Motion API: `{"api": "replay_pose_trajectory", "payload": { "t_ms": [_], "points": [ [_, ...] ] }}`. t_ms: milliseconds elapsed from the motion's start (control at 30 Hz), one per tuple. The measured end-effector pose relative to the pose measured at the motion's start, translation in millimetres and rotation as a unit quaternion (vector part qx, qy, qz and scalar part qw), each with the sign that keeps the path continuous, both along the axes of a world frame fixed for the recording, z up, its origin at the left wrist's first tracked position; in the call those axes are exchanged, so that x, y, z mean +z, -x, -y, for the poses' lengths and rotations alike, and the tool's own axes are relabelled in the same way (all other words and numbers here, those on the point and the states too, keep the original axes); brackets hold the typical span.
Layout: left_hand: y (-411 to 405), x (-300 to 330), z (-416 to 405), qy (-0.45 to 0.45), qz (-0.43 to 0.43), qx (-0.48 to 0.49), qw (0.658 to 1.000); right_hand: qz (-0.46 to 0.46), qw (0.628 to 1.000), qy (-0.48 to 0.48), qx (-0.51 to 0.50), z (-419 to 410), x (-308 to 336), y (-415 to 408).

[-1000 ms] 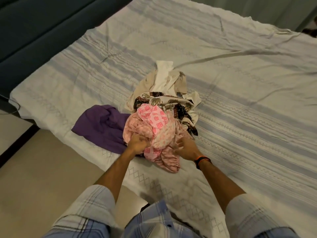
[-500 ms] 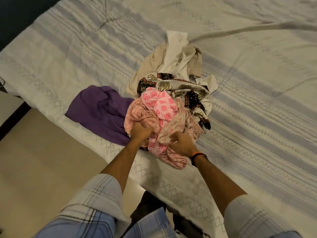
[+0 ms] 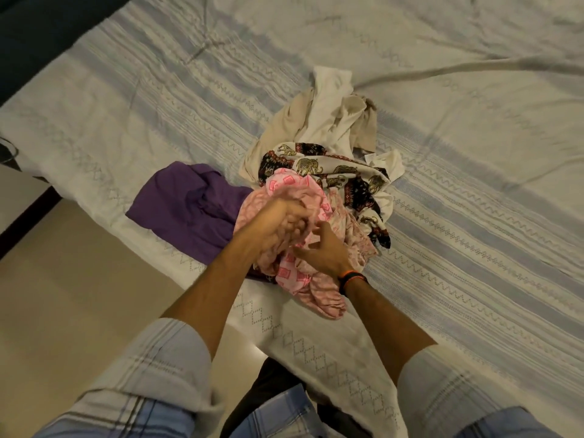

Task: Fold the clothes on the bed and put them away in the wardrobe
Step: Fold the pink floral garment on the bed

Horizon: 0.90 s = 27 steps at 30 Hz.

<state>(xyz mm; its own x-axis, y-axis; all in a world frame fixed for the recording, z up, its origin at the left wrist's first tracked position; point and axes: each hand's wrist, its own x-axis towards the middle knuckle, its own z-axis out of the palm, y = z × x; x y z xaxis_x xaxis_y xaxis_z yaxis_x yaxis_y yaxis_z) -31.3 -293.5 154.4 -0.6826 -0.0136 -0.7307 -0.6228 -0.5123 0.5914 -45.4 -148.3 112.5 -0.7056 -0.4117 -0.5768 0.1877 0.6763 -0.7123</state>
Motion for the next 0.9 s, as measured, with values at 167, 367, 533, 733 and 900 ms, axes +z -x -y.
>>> {"api": "replay_pose_trajectory", "payload": {
  "t_ms": [167,367,533,733,900],
  "points": [
    [8,57,3,-0.023,-0.104,-0.038,0.994,-0.061,0.996,0.060,-0.007,16,37,6],
    [7,98,7,0.145,-0.146,0.075,0.976,-0.050,0.984,0.162,-0.057,18,89,19],
    [-14,83,12,0.337,-0.113,0.005,0.935,-0.016,0.945,0.304,-0.119,9,139,29],
    [-29,88,-14,0.403,-0.142,-0.086,0.900,-0.049,0.891,0.419,-0.165,-5,189,34],
    [-21,119,-41,0.440,-0.203,-0.058,0.873,-0.061,0.864,0.469,-0.173,-28,218,33]
  ]
}}
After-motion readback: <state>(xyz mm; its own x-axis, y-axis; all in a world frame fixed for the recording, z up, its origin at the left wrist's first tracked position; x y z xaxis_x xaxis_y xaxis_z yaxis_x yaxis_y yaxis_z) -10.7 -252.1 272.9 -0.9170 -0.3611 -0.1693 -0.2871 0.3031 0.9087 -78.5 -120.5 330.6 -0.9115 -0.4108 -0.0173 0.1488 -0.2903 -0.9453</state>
